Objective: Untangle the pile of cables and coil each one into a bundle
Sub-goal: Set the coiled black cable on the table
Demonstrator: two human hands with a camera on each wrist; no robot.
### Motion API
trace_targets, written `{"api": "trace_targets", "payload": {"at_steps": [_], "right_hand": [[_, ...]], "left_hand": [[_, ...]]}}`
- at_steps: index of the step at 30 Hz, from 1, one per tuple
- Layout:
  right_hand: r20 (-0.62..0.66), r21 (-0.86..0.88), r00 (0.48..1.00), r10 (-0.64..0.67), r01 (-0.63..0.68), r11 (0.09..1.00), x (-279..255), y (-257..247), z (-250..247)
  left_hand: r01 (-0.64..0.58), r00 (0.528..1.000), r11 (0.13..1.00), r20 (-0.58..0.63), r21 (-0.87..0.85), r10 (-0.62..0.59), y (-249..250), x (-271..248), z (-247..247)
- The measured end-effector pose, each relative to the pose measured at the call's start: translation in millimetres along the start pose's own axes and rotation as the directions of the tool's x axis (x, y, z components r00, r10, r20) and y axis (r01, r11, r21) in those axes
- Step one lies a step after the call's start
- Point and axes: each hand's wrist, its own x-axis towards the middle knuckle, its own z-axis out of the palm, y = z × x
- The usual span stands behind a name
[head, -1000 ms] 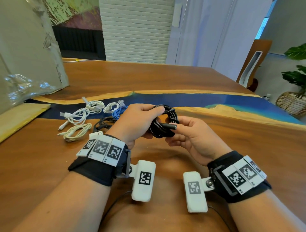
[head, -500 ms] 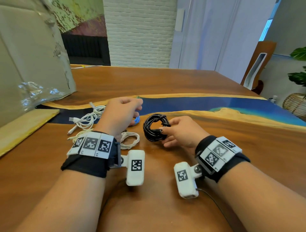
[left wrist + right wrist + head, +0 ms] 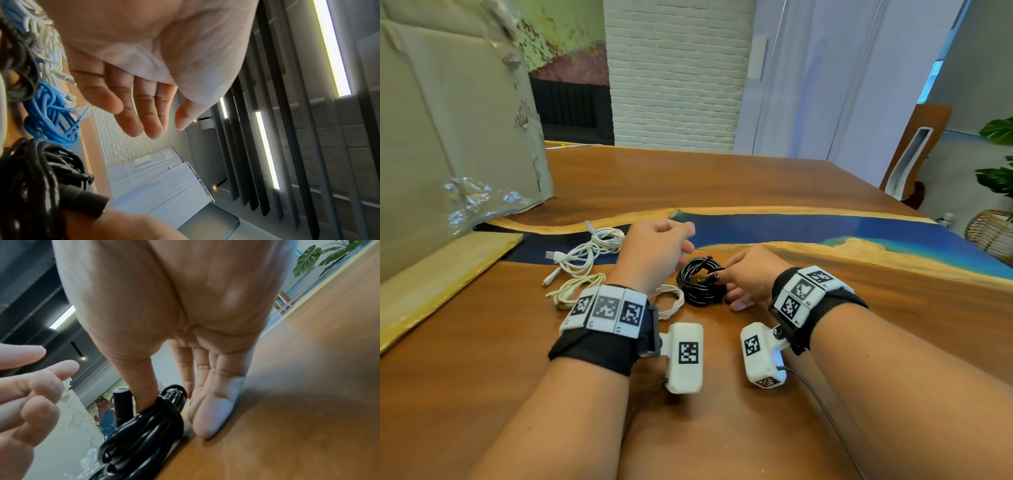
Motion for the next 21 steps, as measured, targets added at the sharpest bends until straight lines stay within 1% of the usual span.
{"api": "trace_targets", "payload": {"at_steps": [7,11,15,18,19,21], "right_hand": [[0.011,0.092,0.999,0.034,-0.035,0.995,0.3,5.9,-3.6],[0.007,0.083,1.0,0.02,-0.02,0.996,-4.1,6.0,-6.8],[-0.034,0.02,0.999,-0.025,0.026,0.999,-19.4,14.7,-18.6],[-0.081,-0.047,0.993,-0.09,0.086,0.995,-49.6,29.3,-39.9],[-0.103,-0.076,0.987,-0.12,0.113,0.991,-65.3,35.3,-50.2],[-0.152,-0.141,0.971,-0.185,0.164,0.976,-102.9,50.8,-74.9]], "left_hand": [[0.005,0.999,1.0,0.038,0.013,-0.005,0.8,-2.4,0.4],[0.001,0.999,1.0,0.054,0.023,-0.002,0.8,-4.4,1.0],[-0.022,0.994,0.999,0.104,0.028,0.019,3.6,-10.2,4.3],[-0.075,0.987,0.997,0.143,0.007,0.073,11.0,-15.5,7.1],[-0.109,0.981,0.994,0.16,0.001,0.108,14.8,-19.2,7.7],[-0.213,0.955,0.977,0.207,-0.017,0.211,23.0,-31.1,16.4]]}}
